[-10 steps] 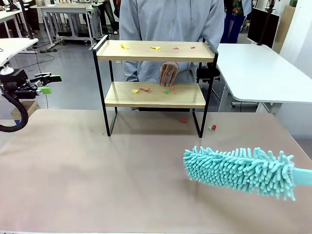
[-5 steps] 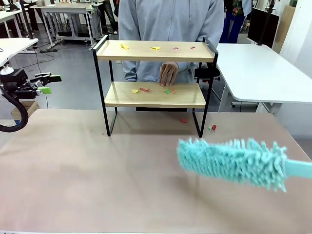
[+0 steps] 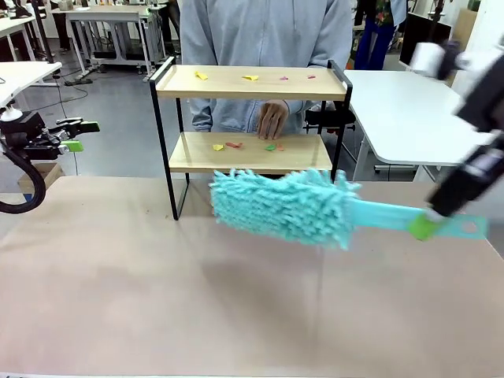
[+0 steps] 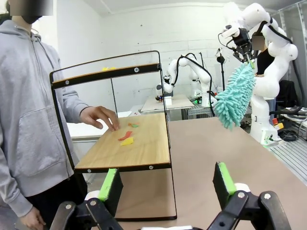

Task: Clean the shelf.
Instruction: Clean the specific section of the Shelf indicated by the human with the Duster.

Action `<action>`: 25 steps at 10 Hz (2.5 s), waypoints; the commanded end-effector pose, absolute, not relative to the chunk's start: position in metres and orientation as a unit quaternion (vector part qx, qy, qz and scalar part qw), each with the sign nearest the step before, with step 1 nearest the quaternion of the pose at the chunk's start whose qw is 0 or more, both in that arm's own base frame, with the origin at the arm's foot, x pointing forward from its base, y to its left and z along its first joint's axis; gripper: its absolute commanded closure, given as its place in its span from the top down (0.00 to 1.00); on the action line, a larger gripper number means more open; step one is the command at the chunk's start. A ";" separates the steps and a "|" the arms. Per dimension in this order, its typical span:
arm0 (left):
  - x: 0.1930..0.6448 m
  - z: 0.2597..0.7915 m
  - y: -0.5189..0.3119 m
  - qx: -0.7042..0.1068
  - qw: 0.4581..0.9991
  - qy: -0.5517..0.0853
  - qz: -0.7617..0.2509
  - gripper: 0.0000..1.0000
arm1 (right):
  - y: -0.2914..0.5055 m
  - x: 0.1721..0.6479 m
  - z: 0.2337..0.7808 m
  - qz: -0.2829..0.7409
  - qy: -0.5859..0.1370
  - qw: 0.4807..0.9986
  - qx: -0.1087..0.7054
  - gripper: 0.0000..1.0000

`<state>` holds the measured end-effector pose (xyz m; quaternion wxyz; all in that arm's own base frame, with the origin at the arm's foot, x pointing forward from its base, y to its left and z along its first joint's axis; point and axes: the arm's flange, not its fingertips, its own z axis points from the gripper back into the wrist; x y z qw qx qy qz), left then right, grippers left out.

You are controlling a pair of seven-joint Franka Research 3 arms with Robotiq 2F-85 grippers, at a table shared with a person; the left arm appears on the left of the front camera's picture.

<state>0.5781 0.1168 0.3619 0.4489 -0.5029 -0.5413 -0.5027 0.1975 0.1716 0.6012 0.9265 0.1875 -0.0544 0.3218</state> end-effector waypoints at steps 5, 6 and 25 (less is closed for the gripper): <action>0.577 0.365 0.116 -0.500 0.445 -0.545 -0.505 1.00 | 0.287 0.243 0.600 0.225 -0.161 0.940 0.198 0.13; 0.577 0.365 0.116 -0.500 0.445 -0.545 -0.505 1.00 | 0.296 0.251 0.598 0.213 -0.166 0.939 0.213 0.13; 0.577 0.365 0.116 -0.500 0.445 -0.545 -0.505 1.00 | 0.486 0.337 0.561 0.028 -0.267 0.959 0.090 0.13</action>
